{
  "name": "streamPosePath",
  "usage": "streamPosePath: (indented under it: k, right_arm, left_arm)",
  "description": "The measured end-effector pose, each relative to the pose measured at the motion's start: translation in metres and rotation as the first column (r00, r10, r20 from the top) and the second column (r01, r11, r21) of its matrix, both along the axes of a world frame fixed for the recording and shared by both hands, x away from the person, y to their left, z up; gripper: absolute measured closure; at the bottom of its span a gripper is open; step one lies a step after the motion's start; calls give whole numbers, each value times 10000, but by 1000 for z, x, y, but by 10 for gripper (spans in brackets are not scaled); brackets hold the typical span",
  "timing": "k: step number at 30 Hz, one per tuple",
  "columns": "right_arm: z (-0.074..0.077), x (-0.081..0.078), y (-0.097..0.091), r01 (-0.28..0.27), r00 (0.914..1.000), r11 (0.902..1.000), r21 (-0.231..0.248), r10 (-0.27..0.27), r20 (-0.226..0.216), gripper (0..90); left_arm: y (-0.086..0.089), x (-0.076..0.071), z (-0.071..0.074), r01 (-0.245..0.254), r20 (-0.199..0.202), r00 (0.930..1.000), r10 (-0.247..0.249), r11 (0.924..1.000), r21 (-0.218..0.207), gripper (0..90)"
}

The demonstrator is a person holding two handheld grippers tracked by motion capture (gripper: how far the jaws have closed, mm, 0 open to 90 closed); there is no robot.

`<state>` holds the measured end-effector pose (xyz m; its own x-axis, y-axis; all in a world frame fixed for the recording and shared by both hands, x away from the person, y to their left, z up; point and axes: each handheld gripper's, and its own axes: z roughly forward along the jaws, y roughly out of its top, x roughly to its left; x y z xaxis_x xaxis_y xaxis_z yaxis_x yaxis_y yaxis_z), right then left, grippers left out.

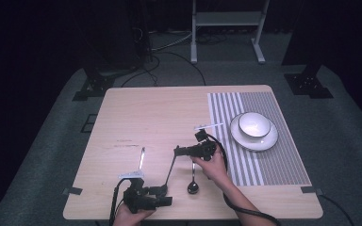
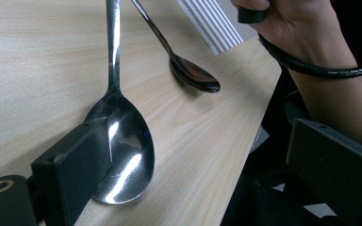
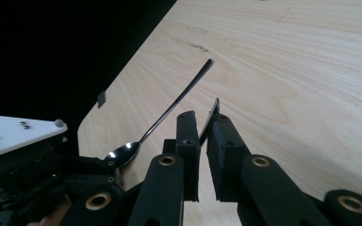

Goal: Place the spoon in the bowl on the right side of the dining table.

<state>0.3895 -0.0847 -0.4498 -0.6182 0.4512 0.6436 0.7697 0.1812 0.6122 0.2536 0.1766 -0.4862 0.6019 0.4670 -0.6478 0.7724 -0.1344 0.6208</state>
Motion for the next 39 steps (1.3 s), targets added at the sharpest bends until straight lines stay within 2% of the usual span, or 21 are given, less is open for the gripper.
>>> streamPosePath:
  k: [4,8,10,17,18,24,32,39]
  right_arm:
    - [2,0,-2,-53,9998,9997,251,58,-199,852]
    - [7,0,-7,-59,9992,9967,807,90,-379,886]
    - [9,0,-8,-56,9992,9961,886,91,-397,891]
    - [13,0,-14,35,9989,9954,958,9,-463,893]
    - [14,1,-17,116,9987,9940,1092,-60,-511,894]
    - [20,3,-30,456,9973,9904,1304,-377,-626,894]
    - [29,7,-51,985,9943,9846,1441,-916,-540,893]
    - [37,10,-65,1239,9919,9809,1499,-1182,-462,893]
  left_arm:
    - [1,0,0,10,4,10000,-10,10000,-7,55]
    - [3,0,4,27,174,9998,-23,9997,-253,55]
    - [4,0,5,-19,191,9998,25,9995,-323,55]
    - [10,0,10,-214,415,9989,236,9983,-537,55]
    - [12,0,11,-241,477,9985,266,9984,-521,55]
    - [13,0,11,-310,533,9980,340,9980,-560,55]
    - [12,-1,11,-271,512,9983,296,9984,-494,55]
    - [14,0,11,-308,526,9981,333,9985,-463,55]
